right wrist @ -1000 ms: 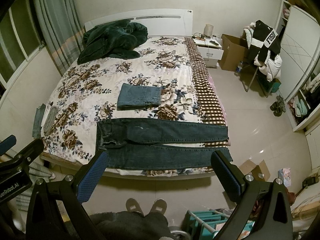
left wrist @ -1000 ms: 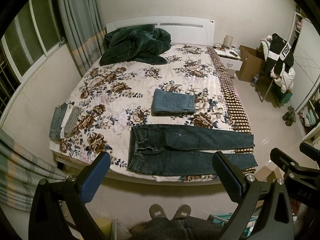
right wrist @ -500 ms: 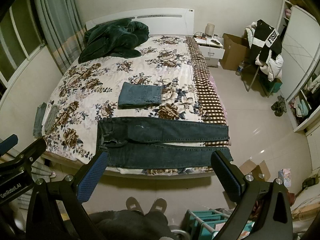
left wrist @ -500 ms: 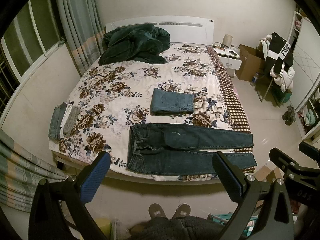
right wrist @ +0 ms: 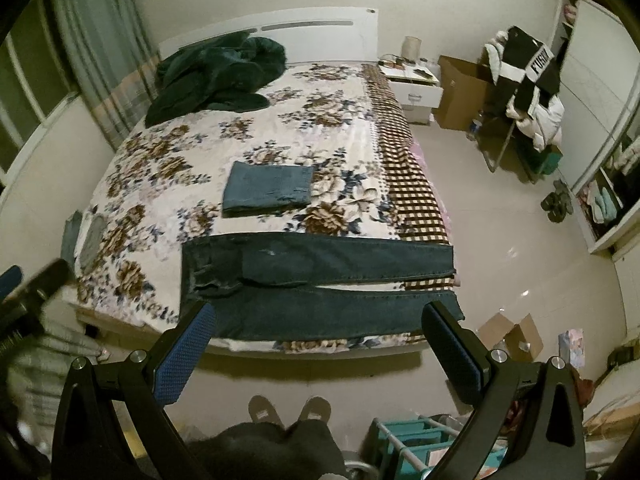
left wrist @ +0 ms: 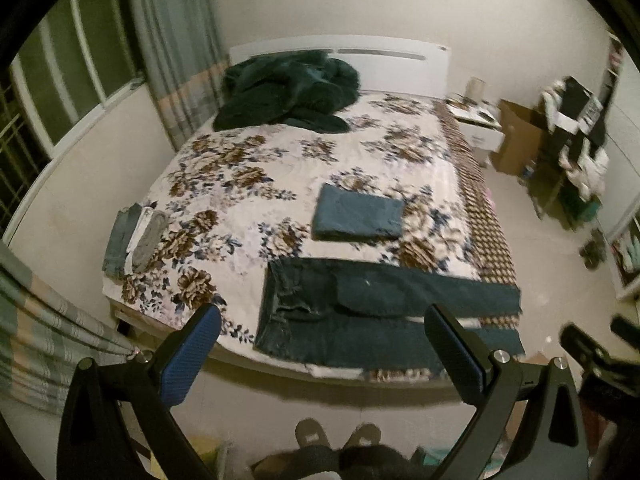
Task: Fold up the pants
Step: 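Grasp the jeans waistband with the left tool while the right tool grasps the leg hems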
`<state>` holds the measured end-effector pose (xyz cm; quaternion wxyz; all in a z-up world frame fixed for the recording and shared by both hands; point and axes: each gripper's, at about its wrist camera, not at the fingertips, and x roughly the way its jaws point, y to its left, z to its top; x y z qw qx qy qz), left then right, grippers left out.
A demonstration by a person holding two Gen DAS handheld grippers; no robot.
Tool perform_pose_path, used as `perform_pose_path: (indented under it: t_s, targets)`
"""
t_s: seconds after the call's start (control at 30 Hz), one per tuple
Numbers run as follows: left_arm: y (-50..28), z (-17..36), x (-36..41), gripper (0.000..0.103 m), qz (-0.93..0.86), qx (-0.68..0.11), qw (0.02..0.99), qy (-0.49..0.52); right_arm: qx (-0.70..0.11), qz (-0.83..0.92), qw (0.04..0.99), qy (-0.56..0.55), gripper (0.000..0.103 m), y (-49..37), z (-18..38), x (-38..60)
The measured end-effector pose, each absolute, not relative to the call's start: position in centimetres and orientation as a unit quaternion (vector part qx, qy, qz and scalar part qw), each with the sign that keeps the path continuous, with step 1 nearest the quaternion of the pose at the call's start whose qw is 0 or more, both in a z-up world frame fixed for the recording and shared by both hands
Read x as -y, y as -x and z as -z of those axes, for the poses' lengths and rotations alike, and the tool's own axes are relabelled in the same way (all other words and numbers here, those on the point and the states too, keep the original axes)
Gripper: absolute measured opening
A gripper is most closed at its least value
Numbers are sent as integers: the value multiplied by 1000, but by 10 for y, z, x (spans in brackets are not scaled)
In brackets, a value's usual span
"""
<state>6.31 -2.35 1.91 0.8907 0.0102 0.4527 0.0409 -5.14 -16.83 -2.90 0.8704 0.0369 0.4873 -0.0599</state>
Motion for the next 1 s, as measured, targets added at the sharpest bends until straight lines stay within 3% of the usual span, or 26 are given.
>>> perform_pose_path:
  t_s: [0.17,0.4,0.6,0.87,0.93,1.0]
  targets:
    - [-115,28,11,103,-100,-454,886,1,-506,97,855,-59,103,-7,85,201]
    - [-209,143,-7,103,-141,-551,822,34,-559,142,805,-138,103,-101,181,263]
    - [-299,254,-39,103,-180,-628,753,80,-589,199,749,-228,103,-195,304,332]
    - [-391,404,-98,103,-257,-666,671,200,-633,270,666,-287,103,-304,467,387]
    - [-405,444,-117,100,-275,-672,645,239,-640,288,649,-294,103,-321,503,400]
    - [-416,483,-133,89,-293,-679,616,271,-648,306,633,-294,103,-331,534,409]
